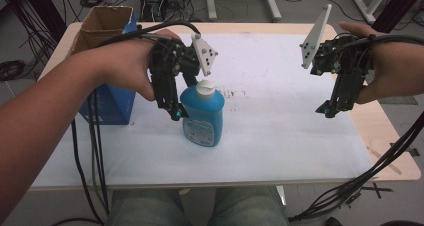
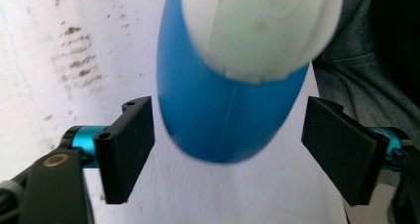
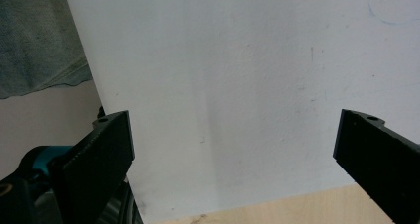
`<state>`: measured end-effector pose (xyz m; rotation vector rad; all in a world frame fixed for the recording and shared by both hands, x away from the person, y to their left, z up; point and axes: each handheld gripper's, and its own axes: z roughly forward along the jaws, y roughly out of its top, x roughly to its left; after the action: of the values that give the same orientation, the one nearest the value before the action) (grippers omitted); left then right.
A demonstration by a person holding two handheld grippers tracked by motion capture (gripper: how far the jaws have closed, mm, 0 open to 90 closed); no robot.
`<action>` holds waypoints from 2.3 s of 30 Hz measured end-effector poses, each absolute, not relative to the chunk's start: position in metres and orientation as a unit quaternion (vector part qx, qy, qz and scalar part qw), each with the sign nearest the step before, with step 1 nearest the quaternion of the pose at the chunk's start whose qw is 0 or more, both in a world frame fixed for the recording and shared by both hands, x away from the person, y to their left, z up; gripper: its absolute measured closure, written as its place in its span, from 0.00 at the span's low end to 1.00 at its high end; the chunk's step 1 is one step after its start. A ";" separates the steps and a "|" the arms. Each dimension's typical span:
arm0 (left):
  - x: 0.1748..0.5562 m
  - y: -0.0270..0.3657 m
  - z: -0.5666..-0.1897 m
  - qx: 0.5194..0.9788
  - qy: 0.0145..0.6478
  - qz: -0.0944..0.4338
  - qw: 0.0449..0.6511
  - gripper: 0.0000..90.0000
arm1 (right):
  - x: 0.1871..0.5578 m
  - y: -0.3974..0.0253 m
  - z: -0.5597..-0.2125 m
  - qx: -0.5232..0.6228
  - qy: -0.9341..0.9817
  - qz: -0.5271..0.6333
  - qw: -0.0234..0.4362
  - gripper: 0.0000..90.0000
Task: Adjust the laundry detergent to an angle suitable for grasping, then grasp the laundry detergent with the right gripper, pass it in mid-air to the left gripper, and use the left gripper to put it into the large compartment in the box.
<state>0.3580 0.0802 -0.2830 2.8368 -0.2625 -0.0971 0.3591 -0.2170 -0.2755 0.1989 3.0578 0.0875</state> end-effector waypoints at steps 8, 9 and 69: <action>0.361 0.092 -0.269 0.991 -0.061 -0.023 0.114 0.18 | 0.361 -0.210 -0.273 0.056 0.997 0.027 0.039 0.01; 0.361 0.094 -0.268 0.992 -0.058 -0.022 0.110 0.18 | 0.361 -0.209 -0.273 0.053 0.997 0.027 0.038 0.01; 0.370 0.128 -0.242 1.000 0.010 0.010 0.024 0.02 | 0.365 -0.193 -0.267 0.043 0.998 0.040 0.037 0.01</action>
<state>0.3698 0.1277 -0.2422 3.0942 0.0304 0.0311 0.3651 -0.1933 -0.2674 0.1324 3.0619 0.1231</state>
